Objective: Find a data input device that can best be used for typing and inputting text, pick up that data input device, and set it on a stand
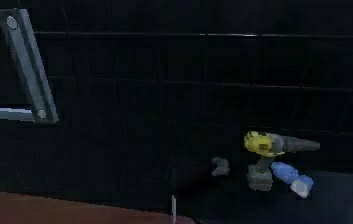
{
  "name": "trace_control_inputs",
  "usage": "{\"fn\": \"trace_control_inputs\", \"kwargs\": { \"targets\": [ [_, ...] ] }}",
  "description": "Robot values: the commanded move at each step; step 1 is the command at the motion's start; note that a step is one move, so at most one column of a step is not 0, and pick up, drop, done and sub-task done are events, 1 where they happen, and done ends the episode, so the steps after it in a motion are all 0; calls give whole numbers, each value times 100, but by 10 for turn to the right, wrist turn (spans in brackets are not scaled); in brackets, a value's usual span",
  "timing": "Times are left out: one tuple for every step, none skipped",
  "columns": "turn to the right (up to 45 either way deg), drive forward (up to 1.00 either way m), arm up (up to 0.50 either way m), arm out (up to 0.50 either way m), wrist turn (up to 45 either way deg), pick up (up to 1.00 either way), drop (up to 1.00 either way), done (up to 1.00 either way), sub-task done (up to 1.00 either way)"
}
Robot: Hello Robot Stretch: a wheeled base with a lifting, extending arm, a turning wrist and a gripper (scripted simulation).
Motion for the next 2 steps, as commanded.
{"fn": "trace_control_inputs", "kwargs": {
  "targets": [
    [-450, 0, 0, 0, 0, 0, 0, 0, 0],
    [-390, 0, 0, 0, 0, 0, 0, 0, 0]
  ]
}}
